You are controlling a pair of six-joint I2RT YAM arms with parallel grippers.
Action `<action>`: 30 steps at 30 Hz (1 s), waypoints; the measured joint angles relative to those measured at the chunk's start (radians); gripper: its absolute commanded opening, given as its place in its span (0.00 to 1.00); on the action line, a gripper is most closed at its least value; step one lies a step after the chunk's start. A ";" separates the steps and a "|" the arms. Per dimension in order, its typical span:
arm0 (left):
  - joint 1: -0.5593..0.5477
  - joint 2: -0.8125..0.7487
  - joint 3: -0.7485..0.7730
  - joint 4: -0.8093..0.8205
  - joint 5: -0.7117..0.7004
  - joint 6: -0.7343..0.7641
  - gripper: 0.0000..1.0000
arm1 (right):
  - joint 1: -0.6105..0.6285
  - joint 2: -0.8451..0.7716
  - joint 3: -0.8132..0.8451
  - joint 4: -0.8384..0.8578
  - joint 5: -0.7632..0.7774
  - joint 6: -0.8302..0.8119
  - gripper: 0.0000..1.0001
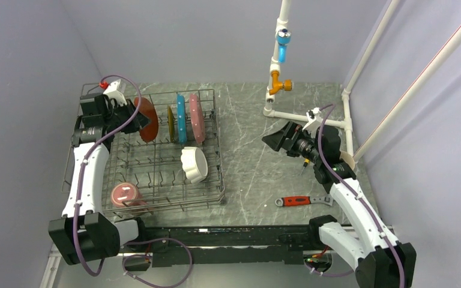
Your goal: Load the mixed dishes into the dish rack
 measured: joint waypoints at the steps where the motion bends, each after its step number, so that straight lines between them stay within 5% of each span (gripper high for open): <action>1: 0.000 -0.001 -0.006 0.001 -0.005 0.006 0.00 | 0.000 0.015 0.000 0.001 -0.005 0.003 1.00; 14: -0.001 0.032 -0.028 0.009 -0.012 0.014 0.00 | 0.000 0.056 0.000 0.055 -0.041 0.030 1.00; 30: -0.001 0.148 -0.028 0.034 -0.008 0.009 0.23 | 0.000 0.083 -0.013 0.109 -0.051 0.045 1.00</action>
